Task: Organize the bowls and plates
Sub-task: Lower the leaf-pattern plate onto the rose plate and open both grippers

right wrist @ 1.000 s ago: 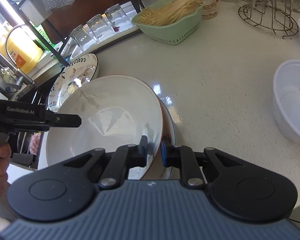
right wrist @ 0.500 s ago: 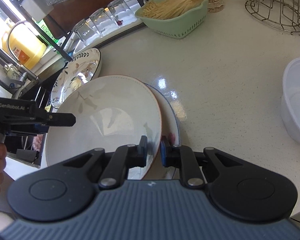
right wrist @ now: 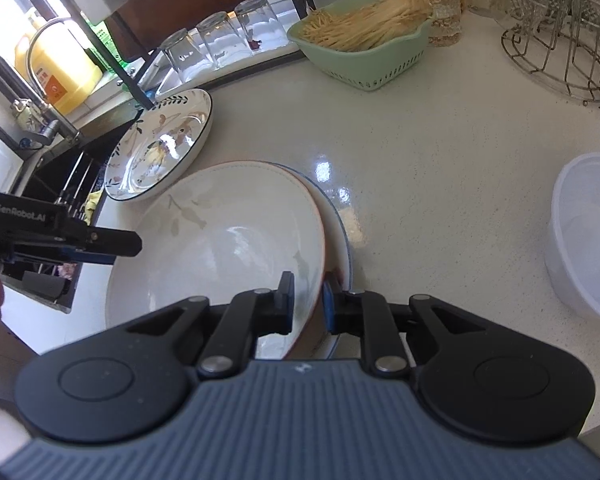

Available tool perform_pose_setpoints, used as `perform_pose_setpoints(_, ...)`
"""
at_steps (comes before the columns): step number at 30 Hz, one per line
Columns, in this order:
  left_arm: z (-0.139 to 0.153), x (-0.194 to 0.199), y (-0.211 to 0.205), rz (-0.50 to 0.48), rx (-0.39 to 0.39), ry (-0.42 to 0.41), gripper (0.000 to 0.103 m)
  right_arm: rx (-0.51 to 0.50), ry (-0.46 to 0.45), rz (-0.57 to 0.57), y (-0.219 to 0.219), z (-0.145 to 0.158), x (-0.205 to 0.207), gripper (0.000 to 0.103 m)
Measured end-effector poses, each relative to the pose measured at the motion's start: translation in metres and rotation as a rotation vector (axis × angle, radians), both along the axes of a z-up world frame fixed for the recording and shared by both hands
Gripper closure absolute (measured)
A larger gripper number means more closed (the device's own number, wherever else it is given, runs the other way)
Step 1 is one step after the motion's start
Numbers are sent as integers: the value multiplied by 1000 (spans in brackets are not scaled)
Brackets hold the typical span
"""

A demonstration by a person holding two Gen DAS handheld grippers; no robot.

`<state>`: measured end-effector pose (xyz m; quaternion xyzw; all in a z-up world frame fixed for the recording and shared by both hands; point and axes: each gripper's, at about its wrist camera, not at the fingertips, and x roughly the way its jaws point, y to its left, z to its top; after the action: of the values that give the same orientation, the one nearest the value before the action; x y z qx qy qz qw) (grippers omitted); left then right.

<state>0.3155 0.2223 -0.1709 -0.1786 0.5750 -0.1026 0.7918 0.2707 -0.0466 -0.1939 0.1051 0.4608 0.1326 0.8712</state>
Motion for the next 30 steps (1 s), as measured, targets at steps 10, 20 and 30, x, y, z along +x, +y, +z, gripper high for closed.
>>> perform_pose_setpoints(10,25,-13,-4,28,107,-80,62,-4,-103,12,-10,15,-5,85)
perform_pose_setpoints(20,79,-33,-27,38,132,-237,62,12,-254,-57,-32,71,-25,85)
perform_pose_setpoints(30,149,-77,-52,65,163,-399,62,47,-388,-69,-43,127,-57,85)
